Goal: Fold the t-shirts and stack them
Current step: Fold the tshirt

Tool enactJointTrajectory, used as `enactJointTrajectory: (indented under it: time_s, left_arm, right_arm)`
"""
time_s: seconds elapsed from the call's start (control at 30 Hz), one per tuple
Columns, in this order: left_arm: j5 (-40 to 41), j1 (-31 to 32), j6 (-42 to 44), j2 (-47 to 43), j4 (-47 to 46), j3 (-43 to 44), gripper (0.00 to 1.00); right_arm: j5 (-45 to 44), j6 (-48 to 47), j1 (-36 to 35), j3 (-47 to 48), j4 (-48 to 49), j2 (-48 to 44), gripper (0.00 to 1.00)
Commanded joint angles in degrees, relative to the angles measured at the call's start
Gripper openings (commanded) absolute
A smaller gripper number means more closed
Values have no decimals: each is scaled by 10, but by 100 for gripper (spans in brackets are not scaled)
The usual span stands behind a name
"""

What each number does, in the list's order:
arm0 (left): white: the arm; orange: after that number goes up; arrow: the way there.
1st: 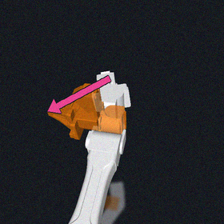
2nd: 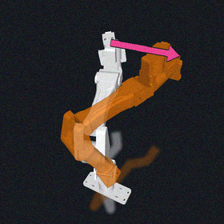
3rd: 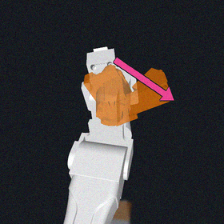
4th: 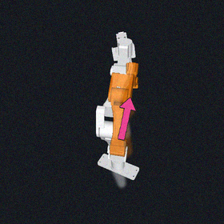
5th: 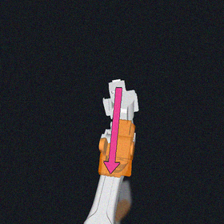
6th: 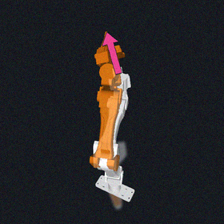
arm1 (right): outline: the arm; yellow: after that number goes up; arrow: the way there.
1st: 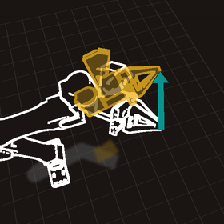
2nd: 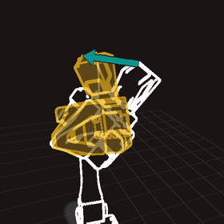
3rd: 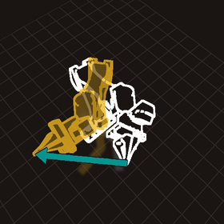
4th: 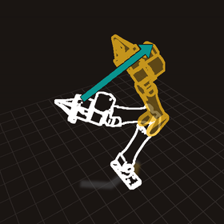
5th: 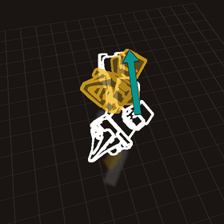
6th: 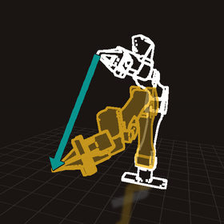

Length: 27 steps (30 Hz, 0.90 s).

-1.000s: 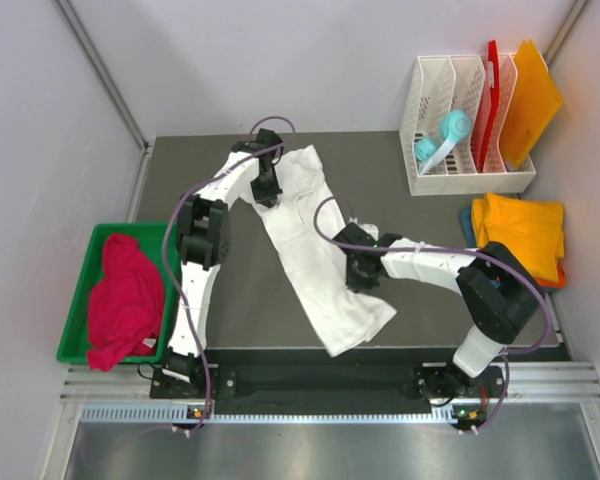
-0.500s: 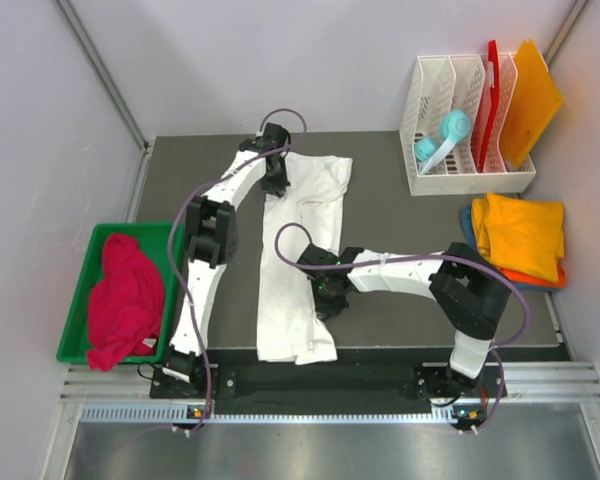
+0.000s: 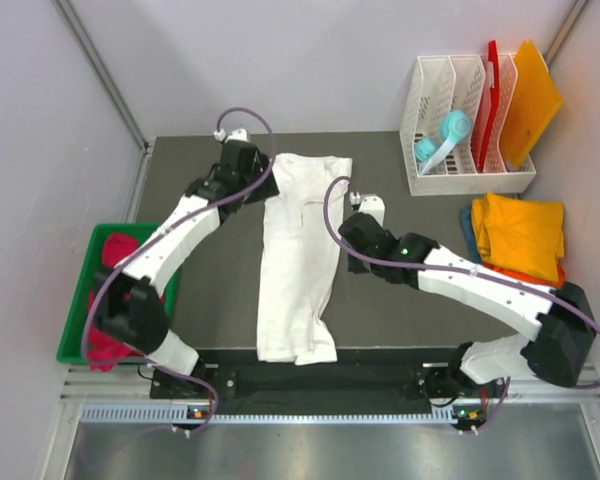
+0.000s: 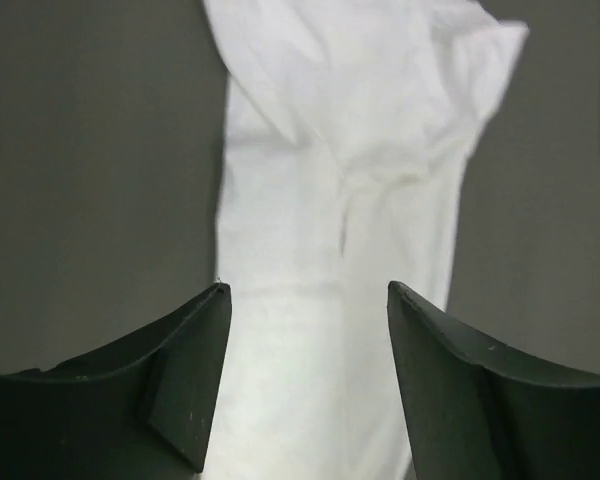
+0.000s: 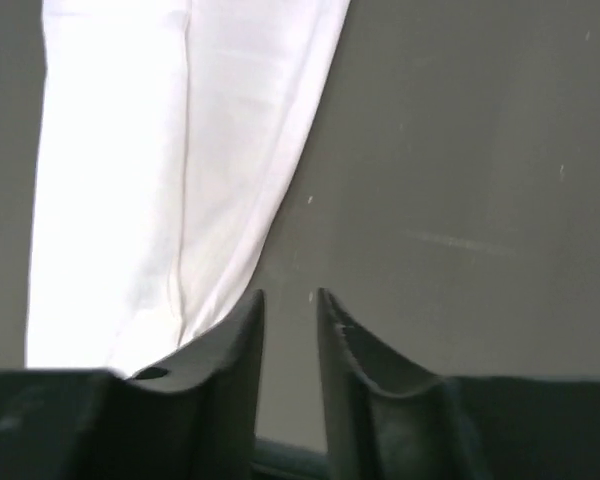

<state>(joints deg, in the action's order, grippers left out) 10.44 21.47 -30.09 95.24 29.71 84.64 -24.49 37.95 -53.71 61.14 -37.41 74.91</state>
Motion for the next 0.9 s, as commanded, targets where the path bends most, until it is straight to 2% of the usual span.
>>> enactJointTrajectory:
  time_s: [0.0,0.03,0.07,0.1,0.2,0.33,0.53,0.67,0.87]
  left_arm:
    - [-7,62,-83,-99,-93,-198,61]
    - [-10,73,-99,-115,-104,-231,53]
    - [-27,78,-109,-145,-139,-292,42]
    - [-28,82,-129,-159,-151,-320,36]
    - [-44,90,-153,-203,-190,-395,24]
    - [-38,91,-139,-204,-188,-405,23]
    - [-29,91,-103,-147,-184,-353,23]
    - [-42,91,-93,-76,-188,-323,24]
    - [-52,88,-78,22,-186,-273,24]
  right_arm:
    - [55,-43,50,31,93,101,5]
    - [68,-43,54,45,92,122,0]
    - [78,-42,53,57,95,156,0]
    - [92,-39,52,70,105,170,0]
    - [128,-24,52,80,129,208,0]
    - [121,-19,55,100,148,246,0]
    - [124,-21,70,167,149,313,0]
    - [134,-23,84,222,125,377,0]
    - [140,-24,106,245,110,430,0]
